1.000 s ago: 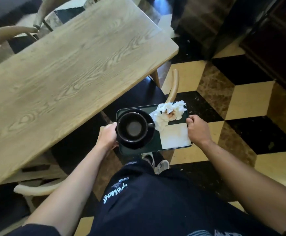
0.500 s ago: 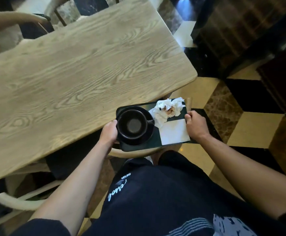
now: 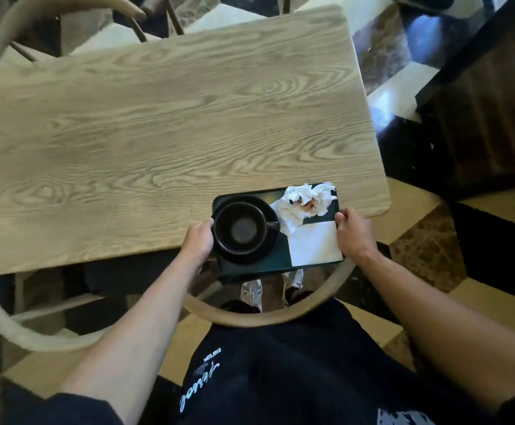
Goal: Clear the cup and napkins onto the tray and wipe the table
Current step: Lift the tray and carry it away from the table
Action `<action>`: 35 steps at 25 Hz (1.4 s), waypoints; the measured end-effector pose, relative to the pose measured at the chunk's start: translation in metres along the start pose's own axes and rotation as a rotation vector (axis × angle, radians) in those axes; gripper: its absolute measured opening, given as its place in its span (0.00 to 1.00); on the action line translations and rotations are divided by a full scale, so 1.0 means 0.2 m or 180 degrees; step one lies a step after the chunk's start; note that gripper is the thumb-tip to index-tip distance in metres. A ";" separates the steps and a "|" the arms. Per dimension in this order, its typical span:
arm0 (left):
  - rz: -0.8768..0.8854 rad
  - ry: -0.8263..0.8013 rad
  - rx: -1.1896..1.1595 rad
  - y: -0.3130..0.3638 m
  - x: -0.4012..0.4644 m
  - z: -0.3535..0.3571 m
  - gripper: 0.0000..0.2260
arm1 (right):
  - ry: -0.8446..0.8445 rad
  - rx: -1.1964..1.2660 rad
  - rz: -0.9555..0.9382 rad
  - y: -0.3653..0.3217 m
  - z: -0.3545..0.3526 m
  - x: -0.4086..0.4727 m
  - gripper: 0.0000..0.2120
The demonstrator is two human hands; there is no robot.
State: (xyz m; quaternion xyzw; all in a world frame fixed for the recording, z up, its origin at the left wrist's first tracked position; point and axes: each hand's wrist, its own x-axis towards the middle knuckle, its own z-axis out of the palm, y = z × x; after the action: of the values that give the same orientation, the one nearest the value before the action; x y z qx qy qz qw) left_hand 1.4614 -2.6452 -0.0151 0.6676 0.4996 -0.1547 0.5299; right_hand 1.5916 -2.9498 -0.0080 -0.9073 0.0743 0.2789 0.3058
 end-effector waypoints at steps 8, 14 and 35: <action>-0.0024 0.0100 -0.0257 0.23 0.19 0.12 0.14 | -0.0174 -0.0106 -0.0043 -0.12 -0.09 0.37 0.15; -0.0067 0.0124 -0.0164 0.34 0.32 0.14 0.15 | -0.0191 -0.0093 -0.0032 -0.20 -0.12 0.51 0.16; -0.0052 -0.0067 -0.0382 0.46 0.35 0.26 0.15 | 0.0054 -0.0346 -0.0040 -0.16 -0.20 0.57 0.15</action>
State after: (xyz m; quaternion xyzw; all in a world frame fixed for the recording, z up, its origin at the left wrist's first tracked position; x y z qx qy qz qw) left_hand 1.5858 -2.6489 -0.0368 0.6288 0.5078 -0.1358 0.5730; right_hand 1.7152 -2.9430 -0.0290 -0.9254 0.0559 0.2728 0.2571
